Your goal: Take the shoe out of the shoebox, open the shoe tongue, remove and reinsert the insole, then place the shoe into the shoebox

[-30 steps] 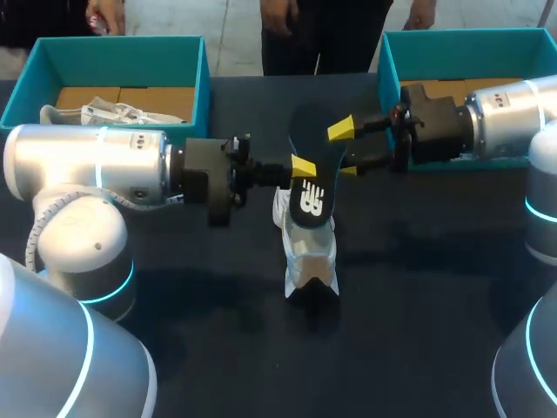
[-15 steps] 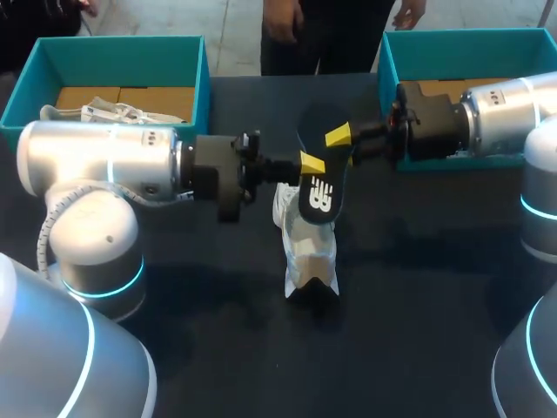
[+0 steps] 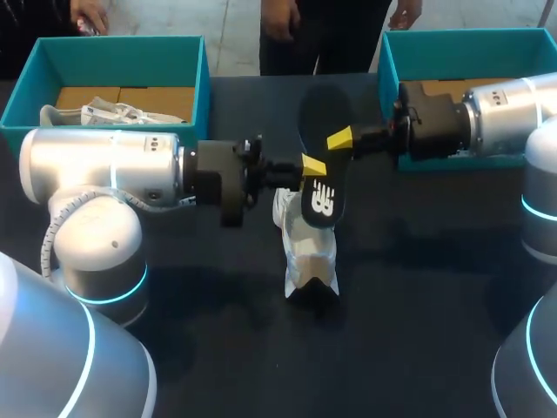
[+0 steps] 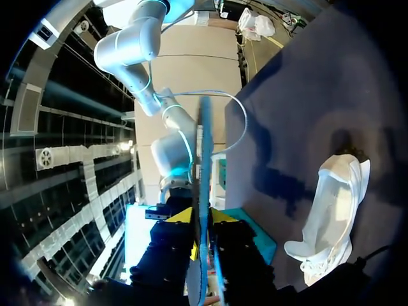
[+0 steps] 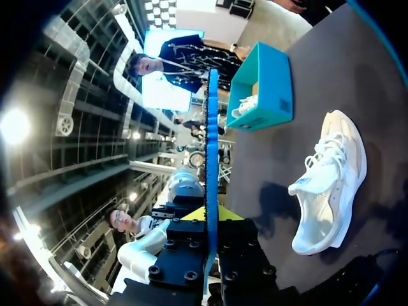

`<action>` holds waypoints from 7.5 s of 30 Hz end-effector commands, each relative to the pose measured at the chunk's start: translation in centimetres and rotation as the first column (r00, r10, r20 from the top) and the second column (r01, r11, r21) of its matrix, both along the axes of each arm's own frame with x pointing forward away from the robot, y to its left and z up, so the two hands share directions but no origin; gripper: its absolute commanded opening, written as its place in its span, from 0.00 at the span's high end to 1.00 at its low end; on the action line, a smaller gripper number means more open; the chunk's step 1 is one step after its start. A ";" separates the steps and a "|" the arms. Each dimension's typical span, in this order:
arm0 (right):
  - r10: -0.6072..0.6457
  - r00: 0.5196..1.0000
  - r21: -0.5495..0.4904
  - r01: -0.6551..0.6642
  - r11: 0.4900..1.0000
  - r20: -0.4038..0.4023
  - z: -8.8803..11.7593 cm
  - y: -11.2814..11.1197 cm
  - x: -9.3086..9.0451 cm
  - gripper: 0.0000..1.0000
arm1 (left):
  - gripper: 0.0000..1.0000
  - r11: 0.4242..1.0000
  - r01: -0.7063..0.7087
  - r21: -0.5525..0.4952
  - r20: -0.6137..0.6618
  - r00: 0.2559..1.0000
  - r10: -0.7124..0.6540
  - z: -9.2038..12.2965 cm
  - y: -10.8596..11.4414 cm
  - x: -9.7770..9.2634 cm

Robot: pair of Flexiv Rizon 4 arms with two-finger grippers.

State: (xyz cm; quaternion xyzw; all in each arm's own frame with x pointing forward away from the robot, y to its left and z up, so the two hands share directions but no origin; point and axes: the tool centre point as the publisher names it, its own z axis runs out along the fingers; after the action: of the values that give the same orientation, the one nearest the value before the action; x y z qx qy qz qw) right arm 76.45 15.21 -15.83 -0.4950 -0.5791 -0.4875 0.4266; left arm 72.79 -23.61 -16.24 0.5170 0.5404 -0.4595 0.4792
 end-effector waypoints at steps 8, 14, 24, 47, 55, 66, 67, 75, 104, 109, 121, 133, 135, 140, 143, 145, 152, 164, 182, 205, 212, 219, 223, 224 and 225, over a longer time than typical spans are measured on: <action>-0.017 1.000 0.018 0.018 1.000 -0.018 -1.4 -0.5 0.1 1.00 | 0.00 0.991 0.009 0.136 -0.068 0.998 0.000 1.0 2.4 -0.7; -0.021 0.999 0.028 0.022 0.999 -0.038 -2.5 -0.6 0.1 1.00 | 0.00 0.968 0.030 0.251 -0.096 0.995 -0.006 1.4 3.9 -0.1; -0.020 0.997 0.019 0.021 1.000 -0.073 -4.5 -0.6 0.4 1.00 | 0.00 0.846 0.095 0.525 -0.137 0.990 -0.025 2.3 5.7 1.5; 0.025 0.996 -0.015 -0.027 1.000 -0.086 -6.1 0.8 1.1 1.00 | 0.00 0.625 0.121 0.771 -0.097 0.993 -0.073 4.9 5.7 3.2; 0.030 0.996 -0.014 -0.031 0.999 -0.079 -6.2 0.9 1.6 1.00 | 0.00 0.625 0.121 0.771 -0.097 0.993 -0.073 4.9 5.7 3.2; 0.032 0.995 -0.014 -0.034 0.999 -0.095 -6.8 1.1 1.1 1.00 | 0.00 0.488 -0.009 0.873 0.000 1.000 0.019 5.2 5.0 4.9; 0.033 0.995 -0.014 -0.034 0.999 -0.097 -6.8 1.2 1.1 1.00 | 0.00 0.470 -0.013 0.883 0.008 1.000 0.014 5.2 4.9 5.0; 0.041 0.994 -0.009 -0.042 0.999 -0.101 -7.0 1.7 1.0 1.00 | 0.00 0.397 -0.005 0.918 0.020 0.999 -0.035 5.0 3.6 5.7; 0.053 0.994 0.005 -0.053 0.999 -0.098 -7.7 2.2 1.2 1.00 | 0.00 0.289 -0.009 0.957 0.032 0.997 -0.077 5.1 1.4 6.3; 0.052 0.994 0.003 -0.052 0.999 -0.097 -7.6 2.1 1.1 1.00 | 0.00 0.290 -0.009 0.957 0.032 0.997 -0.076 5.1 1.5 6.2; 0.045 0.994 0.011 -0.044 0.999 -0.095 -7.6 2.1 0.8 1.00 | 0.00 0.367 0.004 0.930 0.024 0.997 -0.071 5.6 2.1 5.8; 0.041 0.994 0.000 -0.042 0.999 -0.102 -6.8 0.9 0.6 1.00 | 0.00 0.589 0.041 0.807 0.025 0.994 -0.104 6.8 4.3 4.3; 0.038 0.994 -0.003 -0.038 0.999 -0.104 -6.6 0.6 0.5 1.00 | 0.00 0.630 0.059 0.774 0.034 0.990 -0.134 6.8 4.8 3.8; 0.023 0.994 -0.005 -0.024 1.000 -0.107 -6.1 0.0 0.3 1.00 | 0.00 0.727 0.102 0.679 0.009 0.989 -0.147 6.6 5.8 3.4; 0.019 0.994 -0.012 -0.020 1.000 -0.109 -5.8 -0.3 0.3 1.00 | 0.00 0.779 0.122 0.615 -0.004 0.988 -0.151 6.5 6.3 3.1; 0.017 0.994 -0.014 -0.019 1.000 -0.110 -5.8 -0.3 0.3 1.00 | 0.00 0.810 0.130 0.572 -0.010 0.988 -0.151 6.6 6.6 3.0; 0.016 0.993 -0.018 -0.018 1.000 -0.115 -5.6 -0.5 0.4 1.00 | 0.00 0.896 0.148 0.419 0.024 0.985 -0.173 6.7 7.8 2.2; 0.003 0.992 -0.028 -0.007 1.000 -0.125 -5.0 -0.9 0.4 1.00 | 0.00 0.939 0.152 0.309 0.004 0.987 -0.162 6.6 8.9 2.2; -0.006 0.992 -0.015 0.005 1.000 -0.126 -4.7 -1.0 0.2 1.00 | 0.00 0.970 0.129 0.206 0.013 0.991 -0.135 4.5 8.8 1.8; 0.027 0.994 0.048 -0.022 0.999 -0.108 -1.1 1.0 -0.5 1.00 | 0.02 1.000 0.004 -0.031 -0.006 1.000 -0.004 0.7 6.9 3.1; 0.042 0.992 0.058 -0.035 0.998 -0.121 -0.7 2.2 -1.1 1.00 | 0.22 0.997 -0.030 -0.074 -0.004 1.000 0.030 0.4 5.5 4.1; 0.052 0.992 0.071 -0.043 0.997 -0.119 -0.4 3.1 -1.6 1.00 | 0.38 0.994 -0.055 -0.098 -0.009 0.998 0.054 0.1 4.5 5.0; 0.060 0.990 0.084 -0.049 0.995 -0.131 -0.6 3.5 -1.8 1.00 | 0.43 0.993 -0.062 -0.105 -0.009 0.998 0.061 0.0 4.1 5.4; 0.061 0.989 0.085 -0.050 0.995 -0.133 -0.6 3.5 -1.9 1.00 | 0.45 0.992 -0.062 -0.110 -0.007 0.998 0.062 0.0 3.9 5.4; 0.062 0.989 0.087 -0.050 0.995 -0.133 -0.6 3.6 -1.9 1.00 | 0.48 0.992 -0.064 -0.112 -0.006 0.998 0.063 0.0 3.9 5.5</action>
State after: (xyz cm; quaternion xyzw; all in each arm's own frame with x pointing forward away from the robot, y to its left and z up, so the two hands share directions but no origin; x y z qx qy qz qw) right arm 74.54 18.40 -16.20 -0.4926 -0.5423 -0.4634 0.4984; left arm 77.93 -19.07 -16.03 0.4731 0.5330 -0.4736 0.5175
